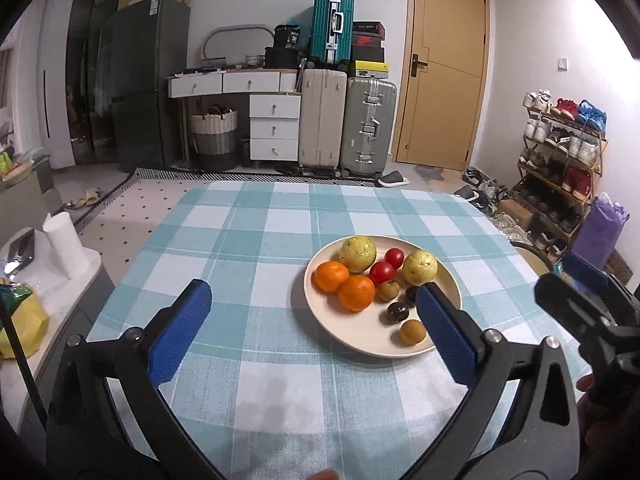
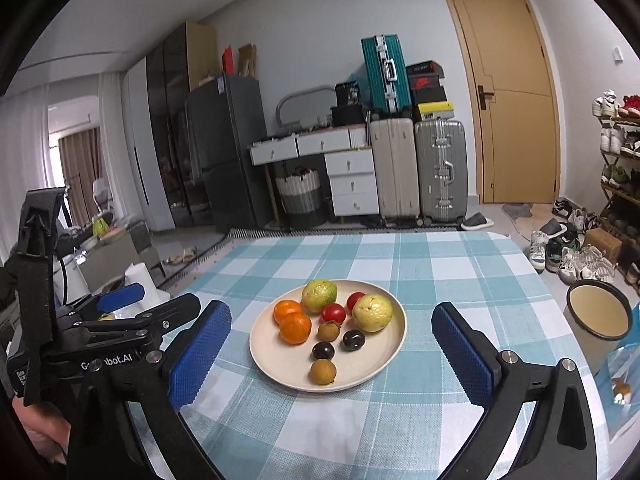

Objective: Organize fruits

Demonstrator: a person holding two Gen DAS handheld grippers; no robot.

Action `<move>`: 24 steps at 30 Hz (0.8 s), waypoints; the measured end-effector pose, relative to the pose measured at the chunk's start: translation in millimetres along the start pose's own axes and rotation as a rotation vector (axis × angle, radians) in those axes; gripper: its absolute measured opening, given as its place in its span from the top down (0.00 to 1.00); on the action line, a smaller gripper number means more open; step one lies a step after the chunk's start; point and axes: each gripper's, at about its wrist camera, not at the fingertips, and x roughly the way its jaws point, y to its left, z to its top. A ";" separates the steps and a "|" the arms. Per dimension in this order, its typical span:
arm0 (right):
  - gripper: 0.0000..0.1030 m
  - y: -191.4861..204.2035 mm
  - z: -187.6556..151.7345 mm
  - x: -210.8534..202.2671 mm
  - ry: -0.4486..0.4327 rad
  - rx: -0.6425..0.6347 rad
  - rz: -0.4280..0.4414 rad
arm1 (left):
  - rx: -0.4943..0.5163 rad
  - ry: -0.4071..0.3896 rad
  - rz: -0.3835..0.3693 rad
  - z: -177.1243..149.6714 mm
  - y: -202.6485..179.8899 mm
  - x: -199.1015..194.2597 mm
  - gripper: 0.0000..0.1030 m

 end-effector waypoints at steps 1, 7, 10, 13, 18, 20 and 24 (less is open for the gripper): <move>0.00 -1.2 -2.8 -3.3 -0.011 0.002 -0.001 | 0.003 -0.007 0.008 -1.7 -1.0 -1.0 0.01; 0.00 -7.8 -13.6 -8.3 -0.024 0.028 -0.010 | 0.015 -0.085 0.085 -10.4 -2.0 -13.7 0.01; 0.00 -10.4 -18.2 -8.7 -0.036 0.036 -0.010 | 0.021 -0.114 0.105 -14.8 -0.6 -16.5 0.01; 0.00 -10.9 -22.6 -6.4 -0.028 0.025 -0.014 | 0.027 -0.120 0.118 -21.4 1.4 -14.4 0.01; 0.00 -9.8 -31.2 -2.0 -0.020 -0.007 -0.026 | 0.032 -0.134 0.131 -36.3 5.8 -8.5 0.01; 0.00 -9.7 -34.4 0.3 -0.012 -0.012 -0.026 | 0.035 -0.148 0.132 -41.4 8.0 -6.3 0.01; 0.00 -8.6 -39.4 3.7 -0.006 -0.034 -0.033 | 0.051 -0.167 0.136 -50.6 10.2 -1.2 0.01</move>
